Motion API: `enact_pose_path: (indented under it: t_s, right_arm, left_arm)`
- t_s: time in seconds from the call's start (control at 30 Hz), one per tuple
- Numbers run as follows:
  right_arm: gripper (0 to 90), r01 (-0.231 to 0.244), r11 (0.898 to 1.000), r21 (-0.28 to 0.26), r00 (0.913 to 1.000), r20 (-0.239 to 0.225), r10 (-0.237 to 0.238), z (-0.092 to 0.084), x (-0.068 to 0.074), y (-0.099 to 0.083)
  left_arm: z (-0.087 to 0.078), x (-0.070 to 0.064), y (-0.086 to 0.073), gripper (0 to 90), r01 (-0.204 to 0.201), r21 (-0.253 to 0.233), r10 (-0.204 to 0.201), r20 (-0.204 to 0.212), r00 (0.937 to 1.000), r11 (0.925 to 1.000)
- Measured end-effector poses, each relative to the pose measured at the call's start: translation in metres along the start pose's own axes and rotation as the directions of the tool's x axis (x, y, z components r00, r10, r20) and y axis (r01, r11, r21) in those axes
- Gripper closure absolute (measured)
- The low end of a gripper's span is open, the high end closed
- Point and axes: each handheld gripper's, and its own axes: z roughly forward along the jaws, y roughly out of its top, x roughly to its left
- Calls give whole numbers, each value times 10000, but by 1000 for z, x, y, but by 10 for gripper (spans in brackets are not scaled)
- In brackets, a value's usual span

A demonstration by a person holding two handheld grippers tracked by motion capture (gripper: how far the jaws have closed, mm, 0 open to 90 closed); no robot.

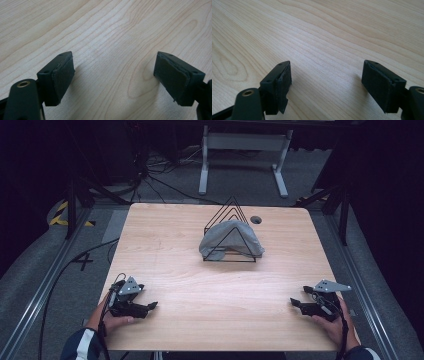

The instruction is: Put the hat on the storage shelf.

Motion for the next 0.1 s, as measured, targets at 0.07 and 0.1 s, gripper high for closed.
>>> enact_pose_path:
  t_s: [0.07,0.1]
  right_arm:
    - [246,2,10000,0,10000,-1,-2,0,0,0]
    - [245,1,10000,0,10000,-1,-1,0,0,0]
  left_arm:
    - [0,0,0,169,46,21,-46,-11,10000,10000]
    - [0,0,0,169,47,23,-47,-15,10000,10000]
